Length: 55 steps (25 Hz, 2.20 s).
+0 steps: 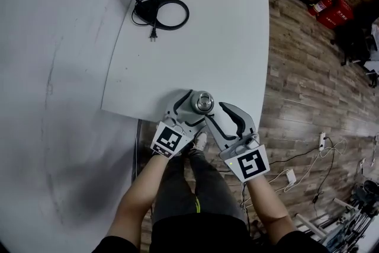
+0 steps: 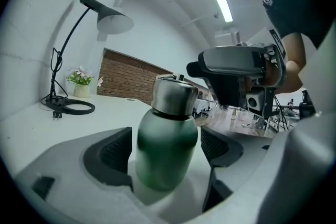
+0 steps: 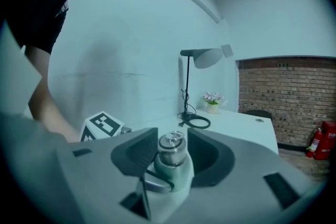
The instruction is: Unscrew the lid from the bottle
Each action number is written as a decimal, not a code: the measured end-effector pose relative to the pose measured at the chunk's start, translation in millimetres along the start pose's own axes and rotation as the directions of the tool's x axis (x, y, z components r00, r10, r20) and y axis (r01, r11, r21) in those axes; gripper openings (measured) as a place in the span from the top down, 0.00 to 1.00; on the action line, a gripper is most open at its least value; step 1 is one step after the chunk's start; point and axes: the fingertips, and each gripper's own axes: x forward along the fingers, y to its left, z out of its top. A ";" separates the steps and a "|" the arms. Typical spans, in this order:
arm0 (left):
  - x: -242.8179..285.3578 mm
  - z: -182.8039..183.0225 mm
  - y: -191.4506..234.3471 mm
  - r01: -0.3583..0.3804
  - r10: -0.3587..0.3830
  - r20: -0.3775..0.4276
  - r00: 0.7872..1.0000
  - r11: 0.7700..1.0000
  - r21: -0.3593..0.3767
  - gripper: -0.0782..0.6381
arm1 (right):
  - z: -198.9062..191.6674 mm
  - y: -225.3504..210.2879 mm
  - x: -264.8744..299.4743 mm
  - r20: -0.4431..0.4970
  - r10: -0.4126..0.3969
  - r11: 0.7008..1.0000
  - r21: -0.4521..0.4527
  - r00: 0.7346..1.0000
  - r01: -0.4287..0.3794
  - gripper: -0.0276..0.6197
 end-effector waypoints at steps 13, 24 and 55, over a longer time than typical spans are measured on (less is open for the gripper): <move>11.8 -3.1 -2.9 0.058 -0.056 -0.052 0.997 0.998 0.031 0.35 | -13.7 4.0 32.7 -0.059 0.015 0.999 0.030 0.998 -0.013 0.53; 13.1 -6.4 -0.2 0.050 -0.047 -0.068 0.997 0.998 0.041 0.35 | -21.1 0.0 48.5 -0.081 -0.044 0.999 -0.012 0.996 0.043 0.53; 13.3 -6.5 0.0 0.044 -0.041 -0.070 0.997 0.998 0.042 0.35 | -25.3 22.1 46.4 -0.192 0.639 0.735 -0.133 0.745 -0.665 0.54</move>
